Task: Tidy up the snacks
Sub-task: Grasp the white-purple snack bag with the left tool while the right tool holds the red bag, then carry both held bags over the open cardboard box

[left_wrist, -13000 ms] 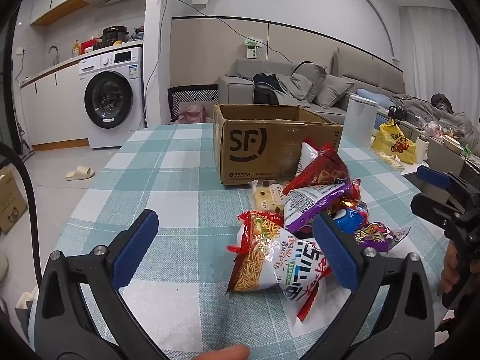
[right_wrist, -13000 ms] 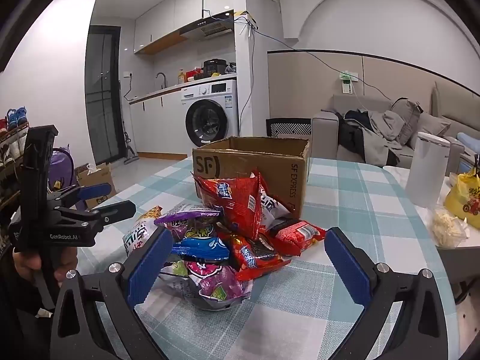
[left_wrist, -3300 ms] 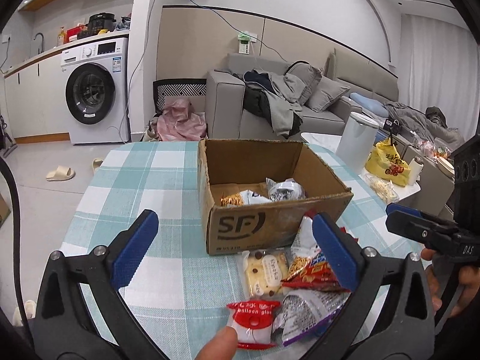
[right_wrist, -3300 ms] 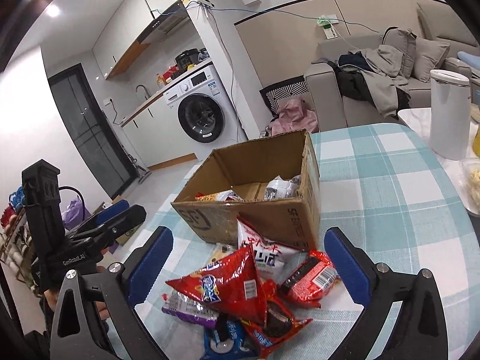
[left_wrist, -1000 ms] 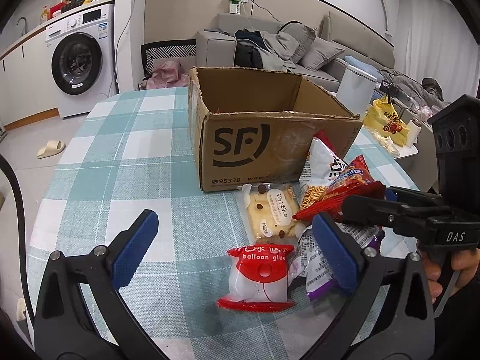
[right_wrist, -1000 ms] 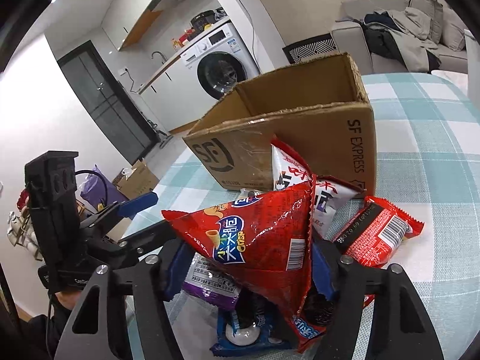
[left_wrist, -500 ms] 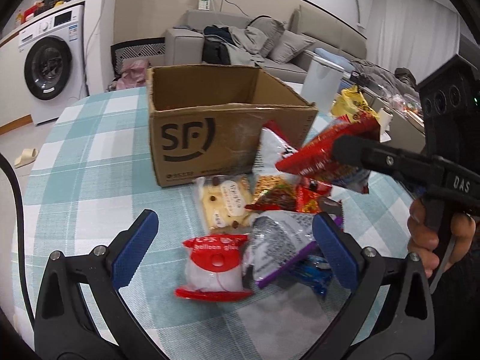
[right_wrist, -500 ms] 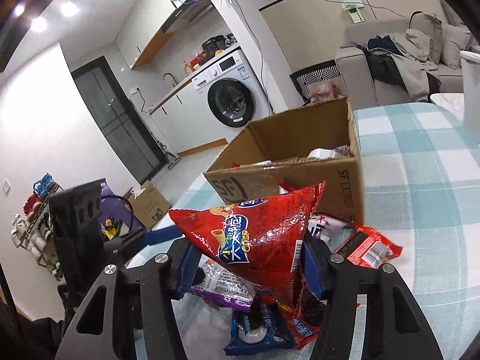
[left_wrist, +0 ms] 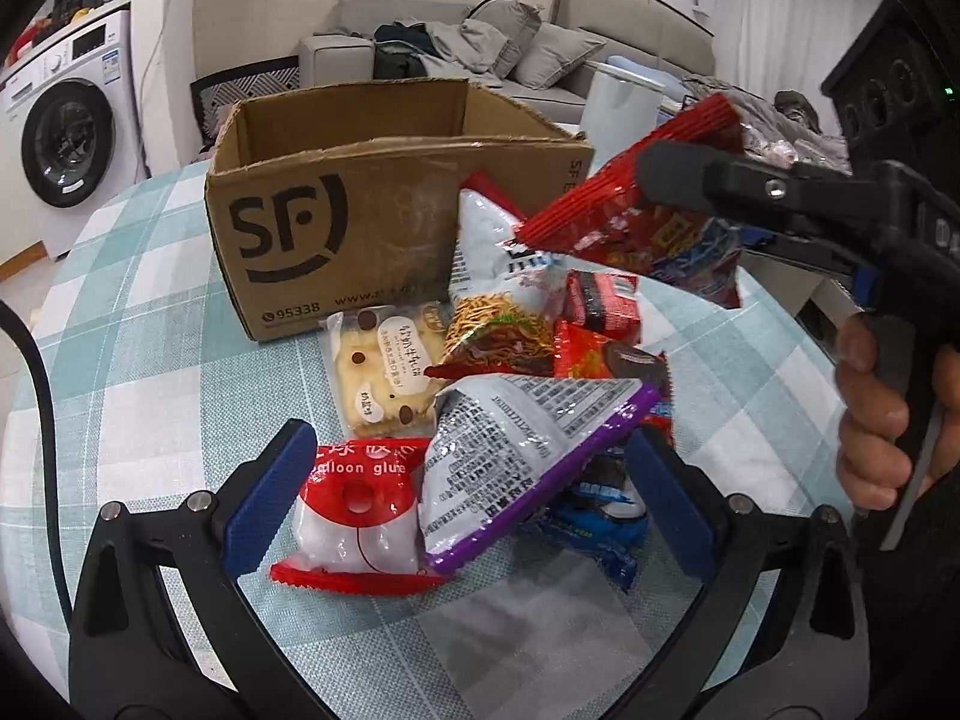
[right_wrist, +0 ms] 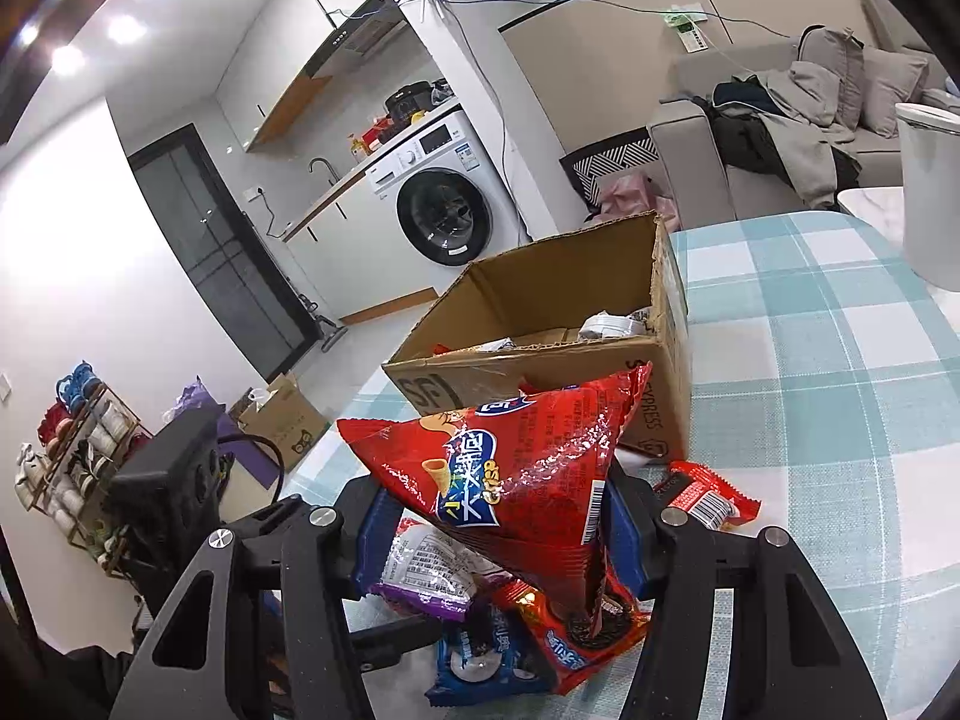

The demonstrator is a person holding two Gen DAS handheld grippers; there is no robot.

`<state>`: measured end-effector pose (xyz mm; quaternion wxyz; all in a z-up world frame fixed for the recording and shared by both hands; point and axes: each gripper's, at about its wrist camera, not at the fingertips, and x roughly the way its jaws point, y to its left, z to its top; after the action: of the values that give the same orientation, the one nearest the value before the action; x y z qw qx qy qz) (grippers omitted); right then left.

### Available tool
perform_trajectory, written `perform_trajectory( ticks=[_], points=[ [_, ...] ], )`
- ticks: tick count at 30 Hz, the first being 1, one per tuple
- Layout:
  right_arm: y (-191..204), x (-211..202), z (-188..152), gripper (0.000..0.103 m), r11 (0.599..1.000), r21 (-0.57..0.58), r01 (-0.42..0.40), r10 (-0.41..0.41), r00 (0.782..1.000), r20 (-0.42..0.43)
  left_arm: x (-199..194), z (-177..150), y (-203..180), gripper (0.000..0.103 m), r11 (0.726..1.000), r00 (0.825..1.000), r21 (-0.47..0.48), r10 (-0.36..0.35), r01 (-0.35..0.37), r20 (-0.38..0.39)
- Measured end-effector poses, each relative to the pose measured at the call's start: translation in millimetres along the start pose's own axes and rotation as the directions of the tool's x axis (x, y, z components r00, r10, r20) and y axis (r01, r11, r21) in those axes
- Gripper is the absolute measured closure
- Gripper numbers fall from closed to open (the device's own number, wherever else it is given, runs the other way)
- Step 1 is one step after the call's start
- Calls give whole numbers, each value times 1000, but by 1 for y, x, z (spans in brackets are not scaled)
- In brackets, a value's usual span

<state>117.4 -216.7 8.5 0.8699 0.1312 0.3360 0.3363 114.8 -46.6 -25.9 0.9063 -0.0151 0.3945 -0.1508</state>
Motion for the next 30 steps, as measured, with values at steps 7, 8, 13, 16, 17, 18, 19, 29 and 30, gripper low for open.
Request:
perform_trajectory(
  ticks=[7, 8, 13, 16, 17, 18, 19, 29, 30],
  points=[
    [1, 0, -1, 43, 1000, 1, -1, 1, 1000, -3, 8, -3, -1, 41, 999, 999, -6, -34, 34, -5],
    [0, 1, 0, 43, 1000, 1, -1, 1, 1000, -5, 9, -3, -1, 46, 999, 999, 0, -43, 43, -4],
    [1, 4, -1, 43, 1000, -2, -2, 2, 1000, -12, 7, -2, -1, 58, 998, 998, 16, -63, 63, 7],
    [1, 4, -1, 43, 1000, -3, -2, 2, 1000, -13, 5, -1, 0, 58, 997, 997, 12, -70, 70, 14],
    [1, 4, -2, 43, 1000, -3, -2, 2, 1000, -12, 4, -1, 0, 58, 998, 997, 10, -69, 68, 18],
    [1, 4, -1, 43, 1000, -3, -4, 3, 1000, -10, 2, -1, 1, 59, 998, 997, 8, -68, 68, 22],
    [2, 4, -1, 43, 1000, -4, -4, 4, 1000, -9, 1, 0, 2, 59, 998, 997, 6, -70, 70, 26],
    [4, -3, 2, 43, 1000, -8, -9, 9, 1000, 26, -24, 9, 15, 60, 997, 994, -33, -61, 64, 92],
    [4, -4, 2, 43, 1000, -8, -11, 11, 1000, 28, -28, 11, 17, 60, 997, 993, -38, -62, 66, 99]
  ],
)
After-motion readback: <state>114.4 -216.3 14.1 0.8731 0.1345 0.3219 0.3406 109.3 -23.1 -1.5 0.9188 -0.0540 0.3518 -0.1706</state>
